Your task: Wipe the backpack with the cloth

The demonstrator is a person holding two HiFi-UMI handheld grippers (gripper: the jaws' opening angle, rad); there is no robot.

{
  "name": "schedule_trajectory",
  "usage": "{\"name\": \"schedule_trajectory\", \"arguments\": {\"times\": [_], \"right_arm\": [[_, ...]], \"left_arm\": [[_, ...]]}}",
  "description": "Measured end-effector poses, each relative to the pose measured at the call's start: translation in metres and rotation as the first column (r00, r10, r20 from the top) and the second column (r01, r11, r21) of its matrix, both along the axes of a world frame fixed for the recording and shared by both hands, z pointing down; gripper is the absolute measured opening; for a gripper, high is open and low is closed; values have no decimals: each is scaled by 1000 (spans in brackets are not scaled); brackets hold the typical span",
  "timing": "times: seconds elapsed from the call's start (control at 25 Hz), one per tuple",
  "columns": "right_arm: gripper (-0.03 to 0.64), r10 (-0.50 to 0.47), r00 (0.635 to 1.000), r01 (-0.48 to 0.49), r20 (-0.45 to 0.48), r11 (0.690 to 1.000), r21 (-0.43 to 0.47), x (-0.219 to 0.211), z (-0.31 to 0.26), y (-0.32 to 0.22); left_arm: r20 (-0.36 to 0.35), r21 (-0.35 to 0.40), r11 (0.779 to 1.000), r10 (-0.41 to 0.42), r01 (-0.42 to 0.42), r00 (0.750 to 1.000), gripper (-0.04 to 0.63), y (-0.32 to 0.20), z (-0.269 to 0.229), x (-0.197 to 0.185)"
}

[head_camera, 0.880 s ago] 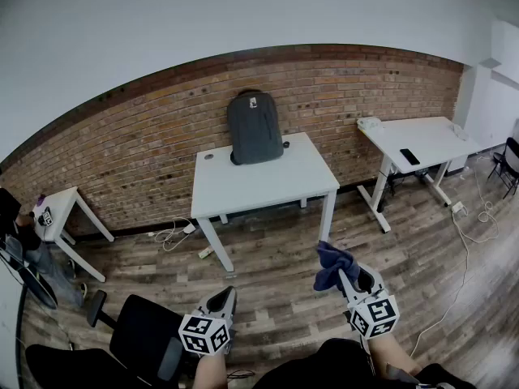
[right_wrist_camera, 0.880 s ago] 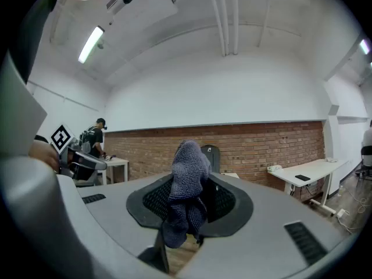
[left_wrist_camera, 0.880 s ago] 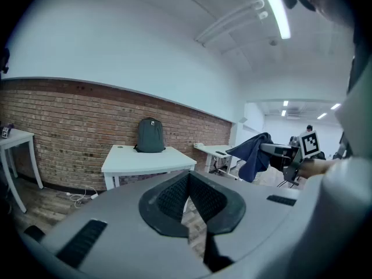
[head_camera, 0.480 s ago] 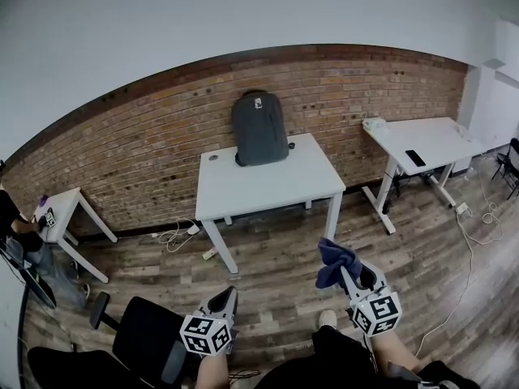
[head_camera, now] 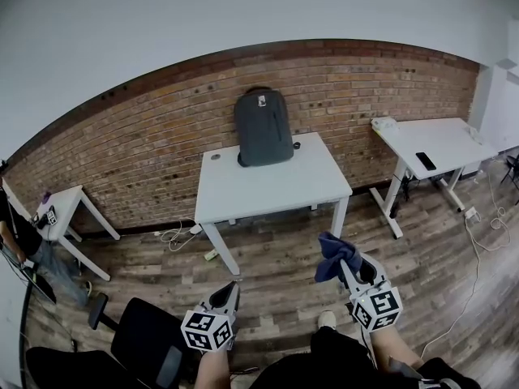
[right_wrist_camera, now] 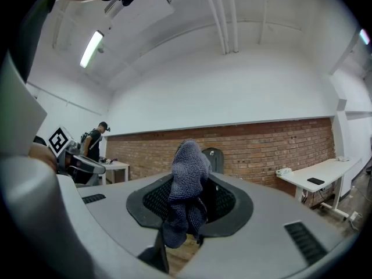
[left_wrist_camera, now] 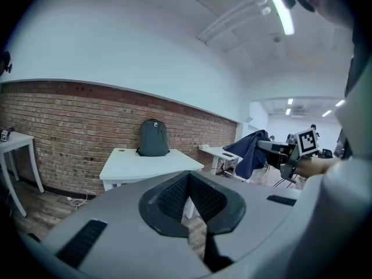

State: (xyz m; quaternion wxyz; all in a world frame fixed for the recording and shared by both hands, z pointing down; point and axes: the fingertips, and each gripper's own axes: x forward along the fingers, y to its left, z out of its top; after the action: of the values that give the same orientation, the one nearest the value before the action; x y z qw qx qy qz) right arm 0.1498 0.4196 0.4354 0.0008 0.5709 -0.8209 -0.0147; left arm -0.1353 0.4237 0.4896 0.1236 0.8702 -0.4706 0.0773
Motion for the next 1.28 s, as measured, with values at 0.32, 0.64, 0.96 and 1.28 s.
{"name": "schedule_trajectory", "arguments": {"times": [0.32,0.64,0.96,1.28], "right_arm": [[115,-8,1000,9,20,1000,-9,19,6,-48],[115,-8,1000,8,6,1000,-14,49,8,-95],[115,8,1000,-7,27,1000,-26,87,5,-146],[115,-12,999,13,35,1000,-27,117,-3,-200]], "left_arm": [[15,-19,1000,0,0,1000,-9,-42,6,21],[21,-31,999,12,-11,1000,-9,-95,9,54],[41,-47,998,31,-29,999,-9,-147,4,89],[42,-35,999,2,-1,999,-9,-205,-6,112]]}}
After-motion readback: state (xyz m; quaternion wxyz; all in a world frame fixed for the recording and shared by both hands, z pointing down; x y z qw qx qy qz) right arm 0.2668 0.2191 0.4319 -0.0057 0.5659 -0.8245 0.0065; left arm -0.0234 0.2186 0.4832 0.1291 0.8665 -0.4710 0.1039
